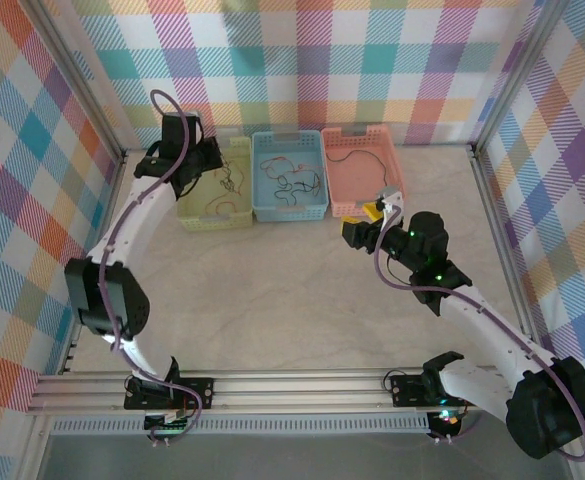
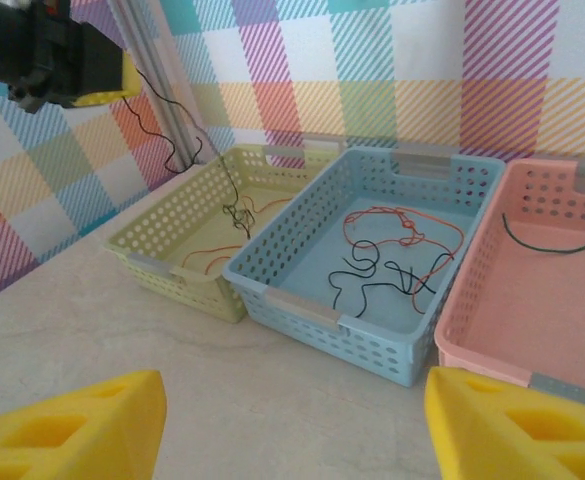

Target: Untangle the cables

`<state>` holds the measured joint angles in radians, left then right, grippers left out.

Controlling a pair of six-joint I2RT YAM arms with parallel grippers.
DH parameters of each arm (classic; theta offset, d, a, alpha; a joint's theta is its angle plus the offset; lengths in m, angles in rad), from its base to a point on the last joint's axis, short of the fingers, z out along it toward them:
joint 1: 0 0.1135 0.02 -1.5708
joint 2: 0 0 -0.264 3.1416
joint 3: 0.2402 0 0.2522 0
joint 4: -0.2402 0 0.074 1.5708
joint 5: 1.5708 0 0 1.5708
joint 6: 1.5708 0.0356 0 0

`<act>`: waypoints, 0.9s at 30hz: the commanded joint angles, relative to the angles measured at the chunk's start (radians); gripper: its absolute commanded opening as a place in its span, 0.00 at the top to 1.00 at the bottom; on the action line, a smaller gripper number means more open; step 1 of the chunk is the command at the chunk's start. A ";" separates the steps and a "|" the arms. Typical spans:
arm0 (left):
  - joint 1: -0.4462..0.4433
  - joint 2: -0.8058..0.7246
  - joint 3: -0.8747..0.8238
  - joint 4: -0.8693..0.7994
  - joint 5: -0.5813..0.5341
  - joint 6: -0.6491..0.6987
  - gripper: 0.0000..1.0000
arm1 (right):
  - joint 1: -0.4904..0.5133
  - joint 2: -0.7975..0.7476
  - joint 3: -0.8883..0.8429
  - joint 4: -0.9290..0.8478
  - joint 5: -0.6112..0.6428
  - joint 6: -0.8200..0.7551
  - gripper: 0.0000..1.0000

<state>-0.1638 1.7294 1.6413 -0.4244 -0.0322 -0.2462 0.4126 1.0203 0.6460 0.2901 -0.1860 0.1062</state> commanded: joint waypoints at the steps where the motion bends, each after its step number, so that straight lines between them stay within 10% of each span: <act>1: 0.035 0.072 0.063 0.073 0.065 -0.023 0.51 | -0.003 0.007 0.001 -0.012 0.036 -0.045 0.30; 5: 0.031 0.069 -0.041 0.077 0.147 -0.036 0.31 | -0.007 0.003 0.010 -0.023 0.068 -0.027 0.26; 12: 0.026 -0.371 -0.592 0.313 0.005 -0.080 0.01 | -0.033 -0.035 -0.018 -0.051 0.257 -0.025 0.02; 19: -0.020 -0.733 -1.084 0.656 -0.277 -0.007 0.00 | -0.168 0.041 -0.121 -0.003 0.364 -0.008 0.00; 27: -0.019 -0.668 -1.209 0.766 -0.274 0.263 0.00 | -0.224 0.172 -0.230 0.208 0.409 -0.072 0.00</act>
<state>-0.1764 1.0519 0.4587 0.2024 -0.2840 -0.1173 0.1986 1.1679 0.4145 0.3622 0.1871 0.0662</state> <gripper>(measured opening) 0.997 0.996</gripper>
